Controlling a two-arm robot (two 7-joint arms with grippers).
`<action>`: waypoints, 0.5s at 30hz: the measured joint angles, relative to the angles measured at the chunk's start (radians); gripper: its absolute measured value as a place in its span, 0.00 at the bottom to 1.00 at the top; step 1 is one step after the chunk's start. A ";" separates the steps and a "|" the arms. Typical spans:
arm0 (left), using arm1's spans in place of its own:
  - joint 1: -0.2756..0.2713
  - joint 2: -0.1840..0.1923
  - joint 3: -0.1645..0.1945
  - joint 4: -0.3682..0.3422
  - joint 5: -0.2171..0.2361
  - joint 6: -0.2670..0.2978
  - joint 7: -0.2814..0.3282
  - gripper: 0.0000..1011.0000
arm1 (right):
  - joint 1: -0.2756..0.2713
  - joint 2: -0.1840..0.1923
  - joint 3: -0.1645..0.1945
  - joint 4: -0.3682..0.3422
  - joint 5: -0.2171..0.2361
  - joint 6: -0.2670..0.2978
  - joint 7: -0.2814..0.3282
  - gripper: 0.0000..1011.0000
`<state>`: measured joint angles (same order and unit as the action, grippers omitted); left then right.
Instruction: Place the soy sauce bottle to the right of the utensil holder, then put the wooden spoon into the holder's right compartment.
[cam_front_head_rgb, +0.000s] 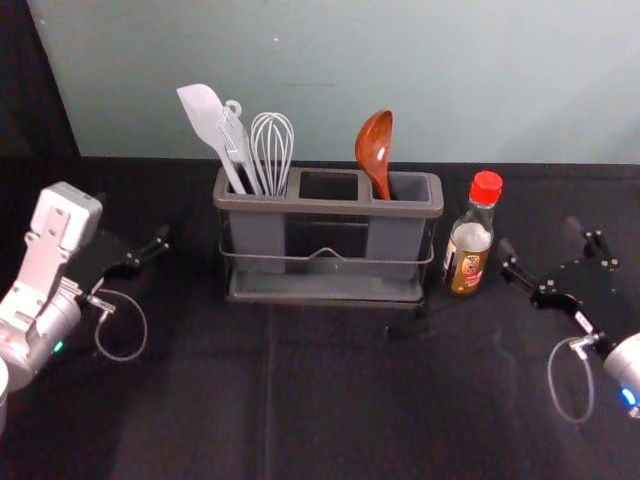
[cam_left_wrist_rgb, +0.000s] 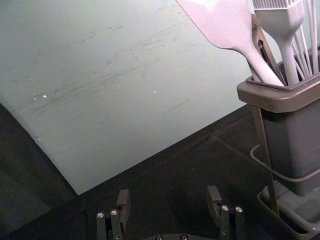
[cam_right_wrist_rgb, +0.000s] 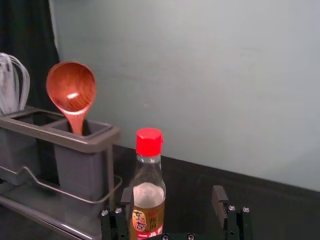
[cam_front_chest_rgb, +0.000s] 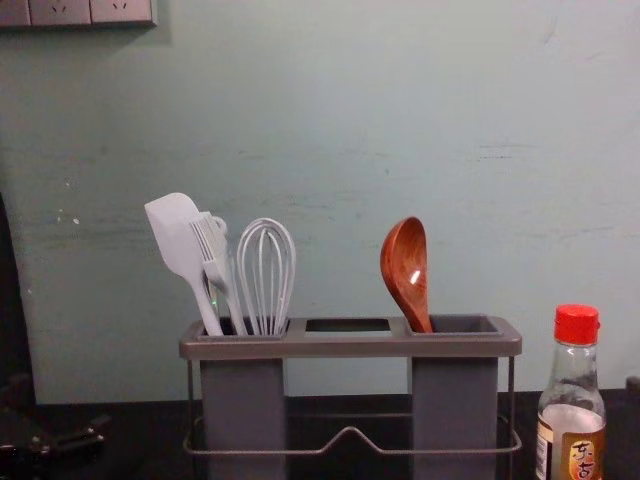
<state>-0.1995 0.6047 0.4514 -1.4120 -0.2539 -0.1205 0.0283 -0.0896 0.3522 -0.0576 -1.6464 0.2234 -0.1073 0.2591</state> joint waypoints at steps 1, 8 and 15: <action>0.000 0.000 0.000 0.000 0.000 0.000 0.000 0.99 | 0.005 -0.010 -0.002 0.012 -0.005 0.001 -0.007 0.99; 0.000 0.000 0.000 0.000 0.000 0.000 0.000 0.99 | 0.012 -0.046 -0.008 0.044 -0.023 -0.005 -0.030 0.99; 0.000 0.000 0.000 0.000 0.000 0.000 0.000 0.99 | 0.002 -0.077 -0.004 0.050 -0.043 -0.035 -0.049 0.99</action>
<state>-0.1995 0.6047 0.4514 -1.4120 -0.2539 -0.1205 0.0283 -0.0877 0.2752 -0.0612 -1.5965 0.1803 -0.1427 0.2102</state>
